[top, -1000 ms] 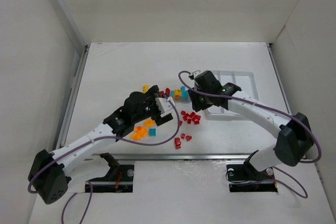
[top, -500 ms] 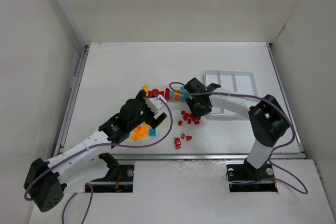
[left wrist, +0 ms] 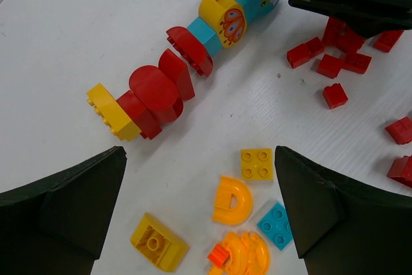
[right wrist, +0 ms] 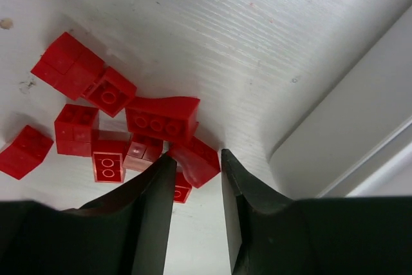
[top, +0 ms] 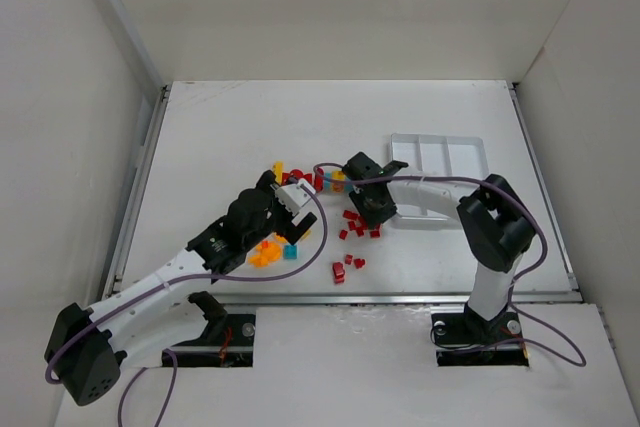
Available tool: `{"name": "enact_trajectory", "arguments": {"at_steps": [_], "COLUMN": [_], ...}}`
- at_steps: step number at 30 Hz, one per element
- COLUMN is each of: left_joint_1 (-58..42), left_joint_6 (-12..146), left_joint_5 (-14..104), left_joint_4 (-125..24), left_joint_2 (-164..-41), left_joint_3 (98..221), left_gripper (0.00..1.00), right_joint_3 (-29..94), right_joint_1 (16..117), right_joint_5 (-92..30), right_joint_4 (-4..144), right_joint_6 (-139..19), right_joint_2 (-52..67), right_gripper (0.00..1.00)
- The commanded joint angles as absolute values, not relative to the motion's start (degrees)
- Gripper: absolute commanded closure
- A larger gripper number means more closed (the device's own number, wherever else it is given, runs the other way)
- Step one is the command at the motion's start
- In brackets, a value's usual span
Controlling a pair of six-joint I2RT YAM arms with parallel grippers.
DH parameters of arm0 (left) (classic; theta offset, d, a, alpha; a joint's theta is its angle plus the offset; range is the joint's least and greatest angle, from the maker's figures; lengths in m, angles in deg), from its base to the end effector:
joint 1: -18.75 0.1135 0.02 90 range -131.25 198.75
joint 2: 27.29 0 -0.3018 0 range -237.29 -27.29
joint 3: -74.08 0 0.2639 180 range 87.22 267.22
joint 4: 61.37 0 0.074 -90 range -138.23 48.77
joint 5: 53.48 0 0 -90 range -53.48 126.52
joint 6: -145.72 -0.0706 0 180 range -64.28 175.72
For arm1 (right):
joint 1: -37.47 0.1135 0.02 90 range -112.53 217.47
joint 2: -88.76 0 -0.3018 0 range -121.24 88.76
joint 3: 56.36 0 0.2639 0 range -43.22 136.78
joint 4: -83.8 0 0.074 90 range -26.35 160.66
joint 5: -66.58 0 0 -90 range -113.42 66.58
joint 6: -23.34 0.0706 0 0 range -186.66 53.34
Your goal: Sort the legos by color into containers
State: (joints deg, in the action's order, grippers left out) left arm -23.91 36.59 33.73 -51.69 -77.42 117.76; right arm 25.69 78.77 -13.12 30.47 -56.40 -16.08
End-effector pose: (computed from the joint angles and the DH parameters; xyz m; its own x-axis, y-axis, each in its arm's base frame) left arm 0.1697 -0.1517 0.2753 0.0175 0.4290 -0.9032 0.6739 0.6622 0.3276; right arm 0.2901 0.2380 0.1637 -0.8276 -0.4938 -0.2670 -0.4774 0.8693 -0.1281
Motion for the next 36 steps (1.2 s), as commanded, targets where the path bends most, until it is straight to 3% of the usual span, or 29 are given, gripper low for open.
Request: {"name": "enact_trajectory", "arguments": {"at_steps": [1, 11, 16, 20, 24, 27, 32, 36], "left_joint_1": [-23.9, -23.9, -23.9, -23.9, -23.9, -23.9, -23.9, -23.9], "left_joint_6": [36.6, 35.5, 35.5, 35.5, 34.7, 29.6, 28.5, 26.6], "left_joint_5": [32.6, 33.6, 33.6, 33.1, 34.4, 40.6, 41.3, 41.8], "left_joint_4": [-53.0, -53.6, -54.1, -54.6, -56.7, -56.1, -55.3, -55.9], "left_joint_2": [-76.7, -76.7, -76.7, -76.7, -77.7, -80.4, -84.9, -84.9], "left_joint_3": [118.9, 118.4, 117.9, 117.3, 116.1, 116.1, 118.7, 118.7], "left_gripper": [0.00, 0.00, 0.00, 0.00, 0.00, 0.00, 0.00, 0.00], "right_joint_3": [27.2, 26.6, 24.6, 21.3, 25.6, 31.3, 41.3, 42.7], "right_joint_1": [79.6, 79.6, 78.5, 68.7, 59.7, 56.6, 55.5, 55.5], "right_joint_5": [-14.5, -19.4, -20.0, -17.6, -15.5, -14.3, -10.4, -10.4], "right_joint_4": [32.5, 34.4, 36.1, 41.5, 42.0, 39.3, 36.8, 37.4], "right_joint_6": [-57.3, -57.3, -55.7, -50.2, -47.2, -48.1, -48.7, -49.3], "right_joint_2": [-16.3, -11.4, -0.8, 7.1, 3.1, -6.5, -15.9, -17.1], "right_gripper": [0.61, 0.83, 0.83, 0.82, 0.82, 0.82, 0.69, 0.49]}}
